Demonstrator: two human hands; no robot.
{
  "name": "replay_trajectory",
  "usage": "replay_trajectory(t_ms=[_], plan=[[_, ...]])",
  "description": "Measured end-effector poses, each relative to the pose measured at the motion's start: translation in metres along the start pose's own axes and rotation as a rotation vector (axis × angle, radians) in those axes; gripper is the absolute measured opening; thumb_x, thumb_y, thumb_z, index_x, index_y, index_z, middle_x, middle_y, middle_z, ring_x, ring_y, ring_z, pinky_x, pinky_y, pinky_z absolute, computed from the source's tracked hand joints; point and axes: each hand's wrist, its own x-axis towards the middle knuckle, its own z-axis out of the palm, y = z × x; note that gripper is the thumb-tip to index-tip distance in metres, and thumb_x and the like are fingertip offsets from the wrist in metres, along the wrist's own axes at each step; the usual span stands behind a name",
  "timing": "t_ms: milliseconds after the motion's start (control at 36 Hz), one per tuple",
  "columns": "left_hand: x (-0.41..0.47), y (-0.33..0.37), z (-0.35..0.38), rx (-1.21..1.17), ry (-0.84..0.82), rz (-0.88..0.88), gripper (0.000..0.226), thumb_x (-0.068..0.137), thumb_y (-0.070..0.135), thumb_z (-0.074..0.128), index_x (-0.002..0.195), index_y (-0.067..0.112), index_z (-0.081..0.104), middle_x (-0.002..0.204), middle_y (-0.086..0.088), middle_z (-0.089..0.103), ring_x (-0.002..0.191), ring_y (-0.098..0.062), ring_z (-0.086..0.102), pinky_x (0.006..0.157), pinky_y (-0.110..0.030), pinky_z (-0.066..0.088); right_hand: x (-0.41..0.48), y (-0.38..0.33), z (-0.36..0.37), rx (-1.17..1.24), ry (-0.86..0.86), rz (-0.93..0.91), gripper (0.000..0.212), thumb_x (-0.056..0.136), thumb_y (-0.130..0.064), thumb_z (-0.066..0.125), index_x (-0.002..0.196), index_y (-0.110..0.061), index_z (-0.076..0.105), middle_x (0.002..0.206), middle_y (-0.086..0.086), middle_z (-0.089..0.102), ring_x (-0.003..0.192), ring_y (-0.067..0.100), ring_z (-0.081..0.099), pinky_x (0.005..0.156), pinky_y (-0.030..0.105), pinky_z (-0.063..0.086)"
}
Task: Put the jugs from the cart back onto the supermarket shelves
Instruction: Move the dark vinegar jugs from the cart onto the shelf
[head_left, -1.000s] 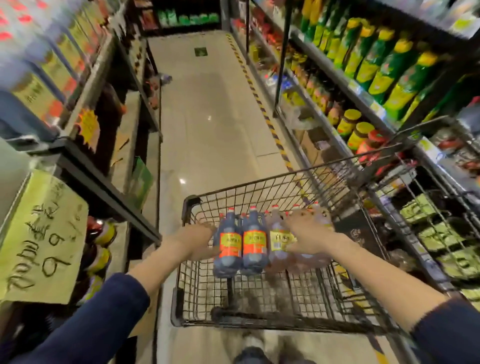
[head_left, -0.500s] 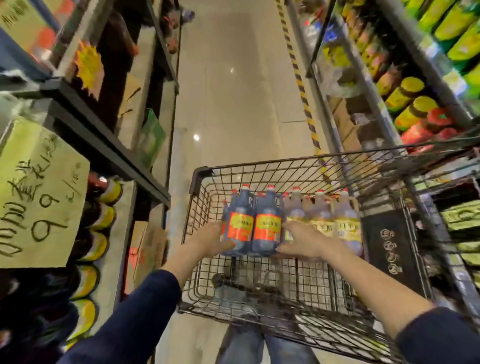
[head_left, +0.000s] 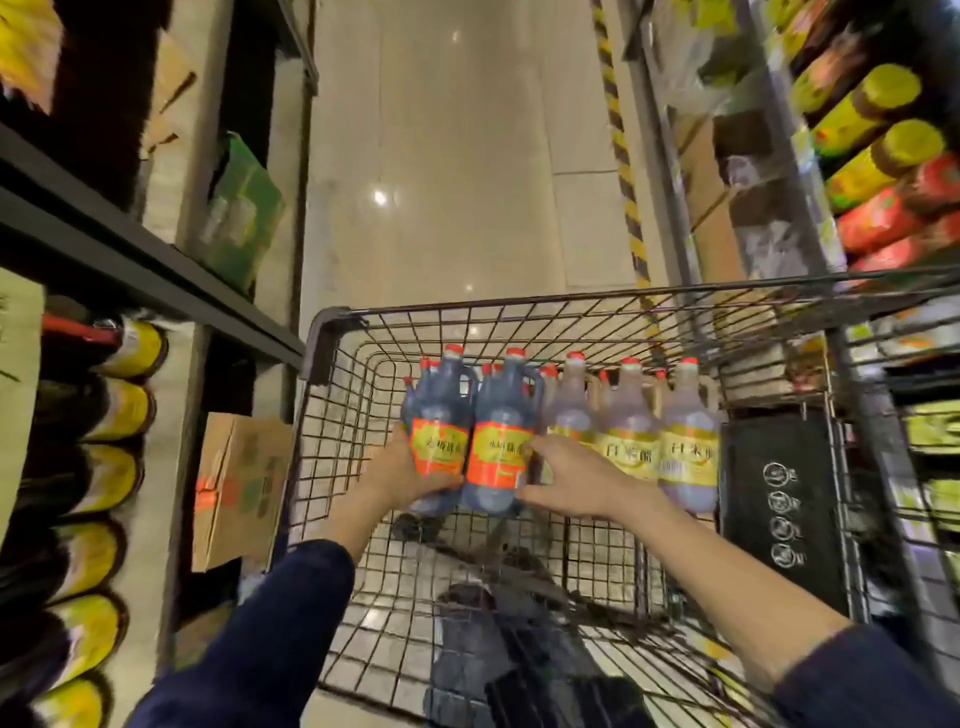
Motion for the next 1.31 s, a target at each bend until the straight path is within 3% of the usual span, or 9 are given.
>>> replay_trajectory(t_ms=[83, 333, 500, 611, 778, 1000, 1111, 1194, 1306], plan=[[0.024, -0.028, 0.019, -0.047, 0.069, -0.053, 0.099, 0.040, 0.076, 0.078, 0.120, 0.024, 0.051, 0.106, -0.001, 0.066, 0.088, -0.016, 0.067, 0.076, -0.040, 0.057, 0.004, 0.007, 0.002, 0.021, -0.006, 0.014, 0.048, 0.084, -0.031, 0.069, 0.126, -0.014, 0.053, 0.124, 0.006, 0.061, 0.110, 0.019, 0.057, 0.079, 0.020, 0.037], [0.032, -0.037, 0.026, -0.203, 0.121, -0.110, 0.093, 0.036, 0.064, 0.087, 0.112, 0.022, 0.055, 0.096, 0.004, 0.069, 0.084, -0.010, 0.069, 0.076, -0.039, 0.059, 0.017, 0.019, 0.021, 0.213, 0.021, 0.173, 0.040, 0.080, -0.028, 0.073, 0.116, -0.015, 0.061, 0.111, 0.003, 0.067, 0.095, 0.012, 0.060, 0.077, 0.022, 0.042], [-0.020, 0.033, -0.001, -0.453, 0.044, -0.206, 0.044, 0.073, 0.004, 0.079, 0.084, 0.026, 0.043, 0.087, 0.001, 0.059, 0.079, -0.014, 0.059, 0.076, -0.031, 0.050, 0.024, 0.015, 0.040, 0.326, 0.080, 0.321, 0.037, 0.076, -0.028, 0.075, 0.110, -0.016, 0.064, 0.102, 0.001, 0.070, 0.088, 0.014, 0.064, 0.078, 0.028, 0.051], [-0.029, 0.027, -0.002, -0.573, 0.022, -0.240, 0.049, 0.071, 0.008, 0.081, 0.109, 0.014, 0.052, 0.104, -0.010, 0.066, 0.085, -0.016, 0.064, 0.071, -0.027, 0.052, 0.027, 0.015, 0.049, 0.372, 0.133, 0.405, 0.035, 0.078, -0.020, 0.073, 0.111, -0.012, 0.064, 0.097, 0.003, 0.067, 0.083, 0.011, 0.057, 0.059, 0.016, 0.038], [-0.050, 0.022, -0.004, -0.719, 0.021, -0.280, 0.060, 0.072, 0.009, 0.080, 0.121, 0.012, 0.045, 0.109, -0.009, 0.065, 0.093, -0.020, 0.065, 0.073, -0.027, 0.053, 0.031, 0.010, 0.057, 0.275, 0.194, 0.514, 0.033, 0.077, -0.027, 0.075, 0.103, -0.009, 0.064, 0.097, 0.007, 0.069, 0.088, 0.022, 0.064, 0.068, 0.026, 0.041], [-0.078, 0.015, -0.014, -0.806, 0.084, -0.263, 0.042, 0.075, 0.009, 0.077, 0.105, 0.020, 0.050, 0.094, 0.001, 0.064, 0.083, -0.010, 0.062, 0.065, -0.021, 0.049, 0.041, -0.011, 0.066, 0.401, 0.281, 0.611, 0.051, 0.068, -0.037, 0.082, 0.105, -0.007, 0.065, 0.100, 0.011, 0.070, 0.092, 0.027, 0.066, 0.069, 0.029, 0.046], [-0.088, 0.011, -0.019, -0.792, 0.111, -0.262, 0.068, 0.066, 0.019, 0.085, 0.124, 0.010, 0.051, 0.108, -0.008, 0.068, 0.096, -0.021, 0.067, 0.084, -0.036, 0.055, 0.052, -0.019, 0.072, 0.588, 0.274, 0.659, 0.051, 0.071, -0.036, 0.081, 0.109, -0.009, 0.061, 0.103, 0.008, 0.067, 0.098, 0.027, 0.064, 0.076, 0.031, 0.049], [-0.095, 0.008, -0.022, -0.818, 0.111, -0.262, 0.089, 0.050, 0.034, 0.091, 0.126, 0.014, 0.051, 0.109, -0.007, 0.069, 0.099, -0.021, 0.068, 0.089, -0.040, 0.055, 0.061, -0.022, 0.076, 0.752, 0.304, 0.696, 0.040, 0.064, -0.032, 0.086, 0.092, -0.018, 0.062, 0.107, 0.010, 0.068, 0.098, 0.027, 0.065, 0.083, 0.038, 0.054], [-0.100, 0.002, -0.023, -0.854, 0.132, -0.275, 0.052, 0.070, 0.013, 0.082, 0.114, 0.018, 0.054, 0.104, -0.005, 0.069, 0.096, -0.020, 0.067, 0.087, -0.036, 0.054, 0.075, -0.032, 0.083, 1.005, 0.372, 0.716, 0.034, 0.062, -0.009, 0.086, 0.081, -0.018, 0.059, 0.100, 0.011, 0.069, 0.084, 0.024, 0.064, 0.073, 0.033, 0.053]])
